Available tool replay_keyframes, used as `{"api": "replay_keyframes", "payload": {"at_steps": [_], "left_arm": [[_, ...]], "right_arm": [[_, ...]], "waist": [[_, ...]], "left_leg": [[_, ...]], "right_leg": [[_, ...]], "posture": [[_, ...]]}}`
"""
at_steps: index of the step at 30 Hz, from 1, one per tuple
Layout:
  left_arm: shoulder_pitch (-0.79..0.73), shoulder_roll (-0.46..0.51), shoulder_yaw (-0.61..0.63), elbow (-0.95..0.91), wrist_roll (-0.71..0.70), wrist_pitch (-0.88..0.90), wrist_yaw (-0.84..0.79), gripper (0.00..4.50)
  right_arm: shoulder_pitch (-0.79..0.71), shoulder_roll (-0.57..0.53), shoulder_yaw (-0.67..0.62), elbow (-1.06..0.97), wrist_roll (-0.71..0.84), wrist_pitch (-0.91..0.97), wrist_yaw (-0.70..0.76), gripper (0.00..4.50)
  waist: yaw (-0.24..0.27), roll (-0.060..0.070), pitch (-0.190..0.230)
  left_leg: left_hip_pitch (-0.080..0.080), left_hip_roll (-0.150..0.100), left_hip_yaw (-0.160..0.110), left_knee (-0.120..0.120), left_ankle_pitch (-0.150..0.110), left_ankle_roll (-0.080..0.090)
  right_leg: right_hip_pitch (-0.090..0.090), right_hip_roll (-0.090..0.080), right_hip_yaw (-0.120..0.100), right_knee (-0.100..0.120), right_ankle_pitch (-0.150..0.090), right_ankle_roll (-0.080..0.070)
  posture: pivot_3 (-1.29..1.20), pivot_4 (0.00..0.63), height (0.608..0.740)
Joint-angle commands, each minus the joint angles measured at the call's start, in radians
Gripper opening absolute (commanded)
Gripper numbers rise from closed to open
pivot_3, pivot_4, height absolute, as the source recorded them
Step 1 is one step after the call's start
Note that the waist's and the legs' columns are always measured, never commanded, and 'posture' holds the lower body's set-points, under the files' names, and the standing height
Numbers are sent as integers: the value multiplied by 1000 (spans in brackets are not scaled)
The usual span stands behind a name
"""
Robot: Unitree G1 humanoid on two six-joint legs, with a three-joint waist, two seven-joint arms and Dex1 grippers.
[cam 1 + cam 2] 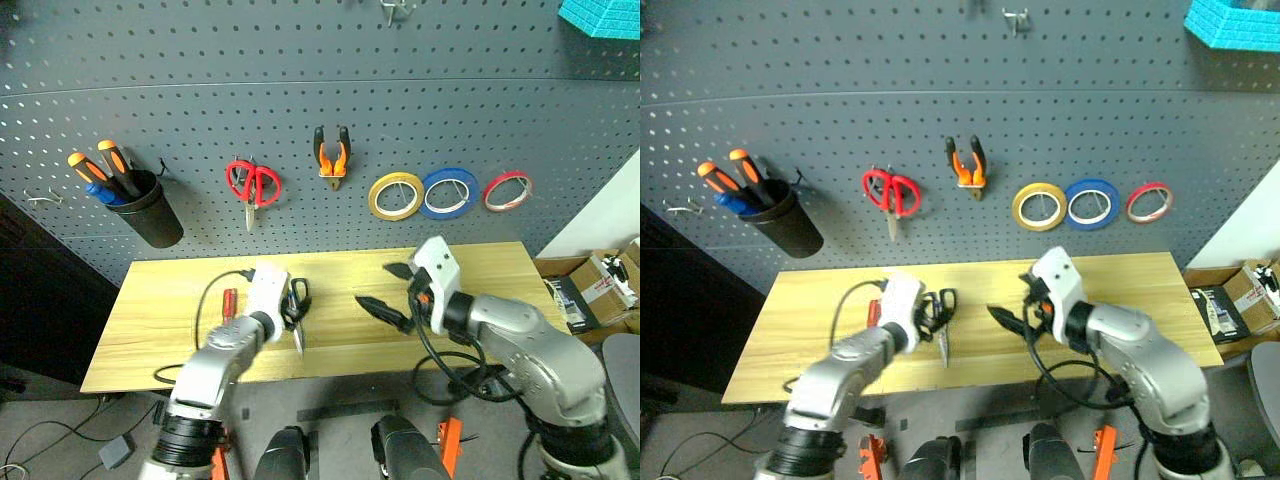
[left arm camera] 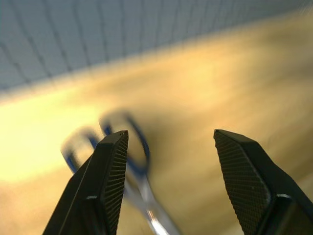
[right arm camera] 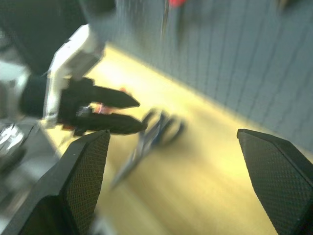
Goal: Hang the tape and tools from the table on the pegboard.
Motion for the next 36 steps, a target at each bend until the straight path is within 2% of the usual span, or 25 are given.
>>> {"api": "replay_keyframes", "payload": {"at_steps": [1,3,8,18,27,36], "left_arm": [[-42,-61,-14,50,70,65,117,2964],[-87,-85,-63,132,138,80,172,2964],[-187,-203,30,274,179,73,331,2964],[-160,-272,151,238,219,161,475,2964],[-189,-297,145,320,207,167,419,2964],[-161,-380,221,144,160,99,441,2964]], "right_arm": [[2,3,-11,-69,51,43,-18,4454],[5,3,-9,-71,55,62,-36,4454],[-7,-3,-28,-63,75,110,-75,4454],[-35,-49,-71,-54,126,165,-79,4454],[-72,-59,-71,-45,153,163,-85,4454],[-57,-82,-91,-54,200,171,-69,4454]], "waist": [[-4,-1,1],[-3,-2,1],[-2,-4,3],[-2,-10,7],[-1,-13,10],[-2,-13,12]], "left_leg": [[0,0,1,0,0,0],[0,0,2,0,0,0],[-1,1,1,-1,0,0],[-5,1,1,-1,-2,-3],[-5,1,1,0,-2,-3],[-8,2,1,-1,-2,-3]], "right_leg": [[0,1,0,0,0,0],[-1,5,0,0,0,0],[-1,8,0,-2,0,0],[-3,7,0,-6,0,0],[-2,7,0,-6,0,1],[-2,7,-1,-12,1,2]], "posture": [[-111,202,740],[-116,205,740],[-134,215,740],[-148,228,740],[-151,232,740],[-152,235,740]]}}
